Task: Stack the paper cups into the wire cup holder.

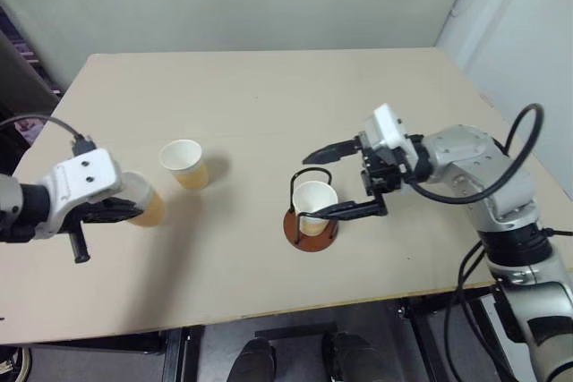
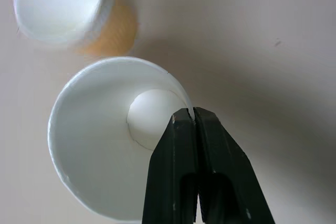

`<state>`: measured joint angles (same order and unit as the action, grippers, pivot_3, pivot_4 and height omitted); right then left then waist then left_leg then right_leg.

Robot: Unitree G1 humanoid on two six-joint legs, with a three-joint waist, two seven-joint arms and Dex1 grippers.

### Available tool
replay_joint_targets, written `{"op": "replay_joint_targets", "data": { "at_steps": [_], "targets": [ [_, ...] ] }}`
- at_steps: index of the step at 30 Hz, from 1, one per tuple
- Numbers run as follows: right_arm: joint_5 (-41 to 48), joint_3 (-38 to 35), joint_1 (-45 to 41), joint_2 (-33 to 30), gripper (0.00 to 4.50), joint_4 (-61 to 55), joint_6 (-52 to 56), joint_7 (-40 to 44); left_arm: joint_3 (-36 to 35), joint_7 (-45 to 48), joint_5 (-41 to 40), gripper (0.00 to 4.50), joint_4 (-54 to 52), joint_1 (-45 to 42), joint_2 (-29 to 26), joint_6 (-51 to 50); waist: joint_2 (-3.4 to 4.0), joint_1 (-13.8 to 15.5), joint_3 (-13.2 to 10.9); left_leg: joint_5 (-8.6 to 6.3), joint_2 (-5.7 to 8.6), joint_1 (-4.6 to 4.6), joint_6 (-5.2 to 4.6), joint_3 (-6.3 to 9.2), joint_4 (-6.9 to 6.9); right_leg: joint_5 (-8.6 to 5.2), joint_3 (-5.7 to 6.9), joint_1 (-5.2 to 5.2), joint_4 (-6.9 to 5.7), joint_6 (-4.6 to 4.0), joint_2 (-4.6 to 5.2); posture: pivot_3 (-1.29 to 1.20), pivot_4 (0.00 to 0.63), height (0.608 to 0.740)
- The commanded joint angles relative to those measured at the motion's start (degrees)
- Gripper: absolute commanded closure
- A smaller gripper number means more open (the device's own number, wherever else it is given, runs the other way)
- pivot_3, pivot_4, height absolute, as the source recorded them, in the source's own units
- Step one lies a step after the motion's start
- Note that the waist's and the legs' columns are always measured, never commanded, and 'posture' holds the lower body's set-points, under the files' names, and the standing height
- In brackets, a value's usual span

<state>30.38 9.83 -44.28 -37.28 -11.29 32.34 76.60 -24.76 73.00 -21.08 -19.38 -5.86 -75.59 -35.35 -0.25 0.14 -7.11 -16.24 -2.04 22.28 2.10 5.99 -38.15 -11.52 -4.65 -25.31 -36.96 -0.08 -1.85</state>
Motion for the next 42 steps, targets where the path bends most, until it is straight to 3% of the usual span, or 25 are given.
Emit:
{"op": "replay_joint_targets", "data": {
  "at_steps": [1, 4, 8, 13, 17, 22, 29, 39, 42],
  "targets": [
    [-0.12, -3.57, -0.72, -3.59, 0.00, 1.73, -3.16, 2.54, 0.45, 2.05, -10.33, 4.48, -4.70, -10.11, -1.07, -1.16, 0.00, 0.17, 0.00, 0.00, 0.01, -0.02, 0.00, -0.01, -0.02, 0.01, -0.01, 0.02, -0.01, 0.01, 0.00, 0.00, 0.150, 0.740],
    [-0.22, -6.21, 0.27, -7.86, 0.00, 4.13, -4.98, 4.54, 7.01, 2.86, -19.43, 4.48, -6.07, -23.38, 2.10, -2.67, 0.03, 0.51, -0.01, 0.00, 0.02, -0.02, -0.01, -0.01, -0.05, 0.09, -0.01, 0.05, -0.01, 0.13, 0.04, 0.00, 0.150, 0.740],
    [-0.32, -9.39, 1.27, -12.02, 0.00, 9.01, -7.73, 6.94, 15.68, 2.93, -21.82, 4.48, -5.20, -34.56, 7.04, -3.73, 0.11, 0.30, 0.00, 0.05, 0.07, -0.08, -0.08, -0.06, -0.02, 0.16, -0.07, 0.07, -0.03, 0.26, 0.11, 0.00, 0.150, 0.740],
    [0.95, -12.90, 2.93, -16.07, 0.00, 10.95, -8.37, 8.55, 28.74, 3.43, -14.48, 4.48, -2.18, -42.34, 14.43, -0.91, 0.13, 0.28, -0.01, 0.22, 0.06, -0.08, -0.15, -0.09, -0.06, 0.25, -0.10, 0.10, -0.01, 0.42, 0.12, 0.00, 0.150, 0.740],
    [2.71, -14.14, 3.87, -16.35, 0.00, 8.33, -6.54, 7.89, 35.02, 3.12, -8.00, 4.48, 2.89, -46.83, 20.12, 2.75, 0.14, -0.09, -0.02, 0.37, 0.06, -0.09, -0.10, -0.10, -0.06, 0.26, -0.11, 0.11, 0.02, 0.51, 0.10, 0.00, 0.150, 0.740],
    [3.74, -14.64, 5.36, -16.17, 0.00, 5.28, -5.06, 5.92, 38.13, 5.64, -5.43, 4.48, 5.10, -48.84, 24.08, 4.68, 0.14, -0.10, -0.02, 0.38, 0.08, -0.04, -0.11, -0.12, -0.08, 0.30, -0.13, 0.15, 0.14, 0.71, 0.09, 0.00, 0.150, 0.740],
    [3.62, -15.20, 7.23, -16.55, 0.00, 3.87, -4.61, 4.33, 39.81, 9.45, -2.34, 4.48, 5.04, -48.12, 24.16, 6.30, 0.14, 0.09, -0.02, 0.36, 0.13, -0.01, -0.15, -0.11, -0.17, 0.33, -0.15, 0.24, 0.23, 0.91, 0.10, 0.00, 0.150, 0.740],
    [3.46, -15.07, 8.13, -16.30, 0.00, 2.84, -4.38, 3.03, 44.81, 7.63, 4.94, 4.48, 5.90, -47.18, 28.97, 8.98, 0.14, 0.31, -0.02, 0.25, 0.13, -0.03, -0.39, -0.08, -0.59, 0.43, -0.15, 0.55, 0.33, 1.07, 0.12, 0.00, 0.150, 0.740],
    [3.50, -15.00, 8.30, -16.27, 0.00, 2.43, -4.25, 2.65, 45.06, 6.92, 6.23, 3.55, 6.52, -47.72, 30.11, 8.95, 0.15, 0.31, -0.03, 0.23, 0.13, -0.03, -0.43, -0.09, -0.63, 0.46, -0.16, 0.59, 0.40, 1.11, 0.12, 0.00, 0.150, 0.740]
  ]
}}
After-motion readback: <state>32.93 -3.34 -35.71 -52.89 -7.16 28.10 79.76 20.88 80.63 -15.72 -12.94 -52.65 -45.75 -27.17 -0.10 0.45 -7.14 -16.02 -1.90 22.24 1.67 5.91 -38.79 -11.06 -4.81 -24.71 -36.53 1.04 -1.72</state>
